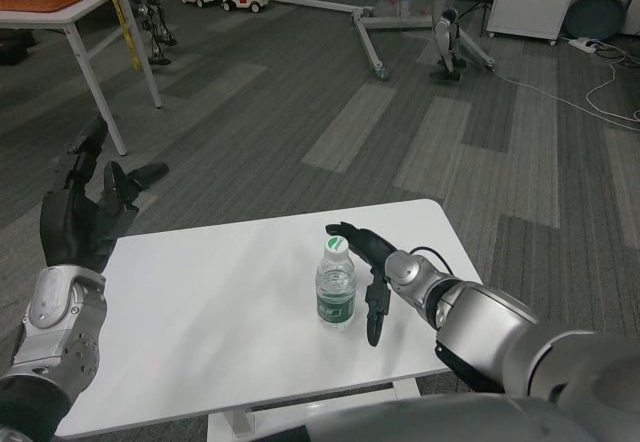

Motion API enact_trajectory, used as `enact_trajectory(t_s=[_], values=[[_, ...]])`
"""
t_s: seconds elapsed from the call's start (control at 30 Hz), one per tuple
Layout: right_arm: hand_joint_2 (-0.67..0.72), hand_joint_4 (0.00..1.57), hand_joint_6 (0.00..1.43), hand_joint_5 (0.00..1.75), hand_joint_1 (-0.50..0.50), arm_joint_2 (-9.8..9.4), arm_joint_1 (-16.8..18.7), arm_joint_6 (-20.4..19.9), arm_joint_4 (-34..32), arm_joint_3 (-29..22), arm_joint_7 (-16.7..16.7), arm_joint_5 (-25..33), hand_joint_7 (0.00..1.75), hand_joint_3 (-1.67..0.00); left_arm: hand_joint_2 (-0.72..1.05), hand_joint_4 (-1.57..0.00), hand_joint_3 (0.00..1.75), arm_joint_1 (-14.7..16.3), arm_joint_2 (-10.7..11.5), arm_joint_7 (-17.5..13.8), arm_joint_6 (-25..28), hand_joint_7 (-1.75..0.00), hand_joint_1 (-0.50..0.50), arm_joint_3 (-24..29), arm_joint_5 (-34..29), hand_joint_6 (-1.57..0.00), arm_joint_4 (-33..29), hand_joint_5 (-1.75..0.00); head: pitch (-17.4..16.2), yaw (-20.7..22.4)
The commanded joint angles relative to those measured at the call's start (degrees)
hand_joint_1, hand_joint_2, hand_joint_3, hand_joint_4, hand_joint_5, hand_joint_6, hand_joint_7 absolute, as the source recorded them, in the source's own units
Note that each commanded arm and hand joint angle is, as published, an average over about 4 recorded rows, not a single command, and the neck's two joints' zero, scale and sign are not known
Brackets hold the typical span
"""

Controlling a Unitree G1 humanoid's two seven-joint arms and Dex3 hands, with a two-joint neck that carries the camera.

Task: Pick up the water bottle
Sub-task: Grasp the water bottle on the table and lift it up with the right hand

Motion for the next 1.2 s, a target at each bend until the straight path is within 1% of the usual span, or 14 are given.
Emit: enact_trajectory(t_s=[0.03,0.17,0.3,0.37,0.43,0.53,0.67,0.87,0.93,1.0,1.07,1.13,1.17,1.2], values=[[0.65,0.0,0.0,0.0,-0.46,-0.11,-1.58,0.44,-0.14,1.17,-0.13,0.1,0.14,-0.08,1.05,-0.71,0.79,0.03,0.18,0.11,-0.17,-0.21,-0.46,-0.29,-0.01,-0.29,0.0,-0.72,-0.12,-0.01],[0.66,0.0,0.0,0.0,-0.46,-0.09,-1.63,0.44,-0.14,1.56,0.11,0.1,0.14,0.0,1.05,-0.71,0.79,0.03,0.12,0.11,-0.17,-0.21,-0.46,-0.29,-0.01,-0.29,0.0,-0.72,-0.16,-0.01],[0.63,0.0,0.0,0.0,-0.46,-0.02,-1.63,0.44,-0.14,1.76,0.15,0.1,0.14,0.0,1.05,-0.71,0.79,0.07,0.12,0.11,-0.17,-0.21,-0.46,-0.29,-0.01,-0.29,0.0,-0.72,-0.16,-0.01],[0.6,0.0,0.0,0.0,-0.44,0.02,-1.63,0.44,-0.14,1.92,0.15,0.1,0.14,0.0,1.05,-0.71,0.79,0.12,0.12,0.11,-0.17,-0.21,-0.46,-0.29,-0.01,-0.29,0.0,-0.72,-0.16,-0.01],[0.6,0.0,0.0,0.0,-0.42,0.07,-1.63,0.44,-0.14,1.92,0.15,0.1,0.14,0.0,1.05,-0.71,0.79,0.16,0.12,0.11,-0.17,-0.21,-0.46,-0.29,-0.01,-0.29,0.0,-0.72,-0.16,-0.01],[0.6,0.0,0.0,0.0,-0.42,0.07,-1.63,0.44,-0.14,1.92,0.15,0.1,0.14,0.0,1.05,-0.71,0.79,0.25,0.12,0.11,-0.17,-0.21,-0.46,-0.23,-0.01,-0.29,0.0,-0.72,-0.38,0.05],[0.55,0.0,0.0,0.0,-0.42,0.15,-1.71,0.44,-0.14,1.92,0.15,0.1,0.14,-0.08,1.05,-0.71,0.79,0.29,0.12,0.11,-0.17,-0.21,-0.46,-0.18,-0.01,-0.29,0.0,-0.72,-0.48,0.22],[0.53,0.0,0.0,0.0,-0.42,0.15,-1.71,0.44,-0.14,1.92,0.15,0.1,0.14,-0.08,1.05,-0.71,0.79,0.38,0.12,0.11,-0.17,-0.21,-0.46,-0.12,-0.01,-0.29,0.0,-0.72,-0.55,0.24],[0.5,0.0,0.0,0.0,-0.42,0.18,-1.71,0.44,-0.16,1.89,0.15,0.1,0.14,-0.08,1.05,-0.71,0.79,0.36,0.12,0.11,-0.17,-0.21,-0.46,-0.12,-0.01,-0.29,0.0,-0.72,-0.6,0.27],[0.41,0.0,0.0,0.0,-0.42,0.22,-1.71,0.44,-0.21,1.85,0.15,0.1,0.14,-0.12,1.05,-0.71,0.79,0.32,0.12,0.11,-0.17,-0.21,-0.46,-0.12,-0.01,-0.29,0.0,-0.72,-0.6,0.27],[0.28,0.0,0.0,0.0,-0.4,0.24,-1.71,0.44,-0.27,1.87,0.15,0.1,0.14,-0.2,1.05,-0.71,0.79,0.29,0.12,0.11,-0.17,-0.21,-0.46,-0.12,-0.01,-0.29,0.0,-0.72,-0.59,0.26],[0.06,0.0,0.0,0.0,-0.35,0.24,-1.71,0.44,-0.45,1.96,0.15,0.1,0.14,-0.56,1.05,-0.71,0.79,0.34,0.12,0.11,-0.17,-0.21,-0.47,-0.12,-0.01,-0.29,0.0,-0.72,-0.58,0.25],[-0.07,0.0,0.0,0.0,-0.33,0.24,-1.71,0.44,-0.62,1.98,0.15,0.1,0.14,-0.81,1.05,-0.71,0.79,0.36,0.12,0.11,-0.17,-0.21,-0.47,-0.12,-0.01,-0.29,0.0,-0.72,-0.58,0.25],[-0.24,0.0,0.0,0.0,-0.31,0.24,-1.71,0.44,-0.8,2.0,0.15,0.1,0.14,-1.15,1.05,-0.71,0.79,0.38,0.12,0.11,-0.17,-0.21,-0.46,-0.12,-0.01,-0.29,0.0,-0.72,-0.58,0.25]])
